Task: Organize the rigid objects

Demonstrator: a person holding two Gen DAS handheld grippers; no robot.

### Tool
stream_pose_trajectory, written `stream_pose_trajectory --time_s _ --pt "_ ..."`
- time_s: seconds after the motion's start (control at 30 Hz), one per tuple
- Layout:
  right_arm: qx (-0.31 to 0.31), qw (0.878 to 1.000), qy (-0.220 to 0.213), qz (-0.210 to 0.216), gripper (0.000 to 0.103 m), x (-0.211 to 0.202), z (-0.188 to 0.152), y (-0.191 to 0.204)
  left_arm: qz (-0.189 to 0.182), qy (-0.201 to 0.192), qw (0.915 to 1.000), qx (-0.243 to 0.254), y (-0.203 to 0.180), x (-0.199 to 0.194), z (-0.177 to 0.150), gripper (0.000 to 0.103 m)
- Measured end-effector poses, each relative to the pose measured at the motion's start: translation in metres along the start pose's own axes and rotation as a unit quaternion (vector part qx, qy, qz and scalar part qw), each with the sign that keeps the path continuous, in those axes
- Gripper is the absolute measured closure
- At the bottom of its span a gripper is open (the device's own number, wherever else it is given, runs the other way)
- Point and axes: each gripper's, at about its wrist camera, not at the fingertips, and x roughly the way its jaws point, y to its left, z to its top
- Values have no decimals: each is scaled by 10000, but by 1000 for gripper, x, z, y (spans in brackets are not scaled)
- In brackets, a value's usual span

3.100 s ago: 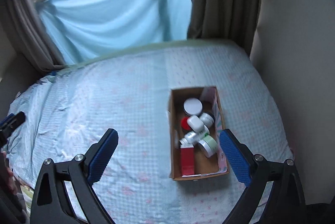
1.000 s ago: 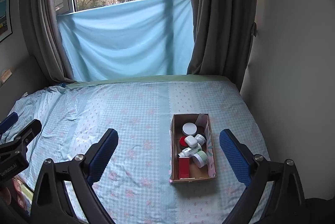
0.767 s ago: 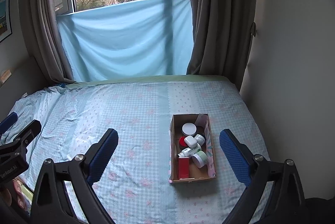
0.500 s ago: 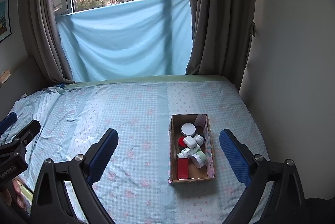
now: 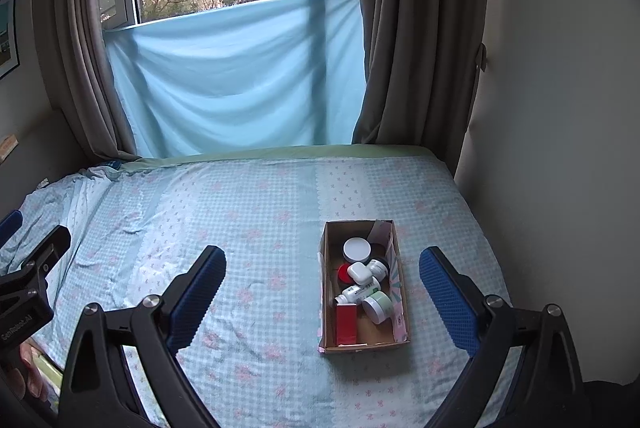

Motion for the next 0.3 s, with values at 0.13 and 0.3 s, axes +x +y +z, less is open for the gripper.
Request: stream_pose_trajectory --time_s 0.13,0.3 --pt "-10 10000 54 -19 6 3 1 -1 -83 -6 10000 -20 0 3 0 0" --pt "12 9999 110 -63 7 7 2 -1 -85 3 10000 -18 2 9 -1 0"
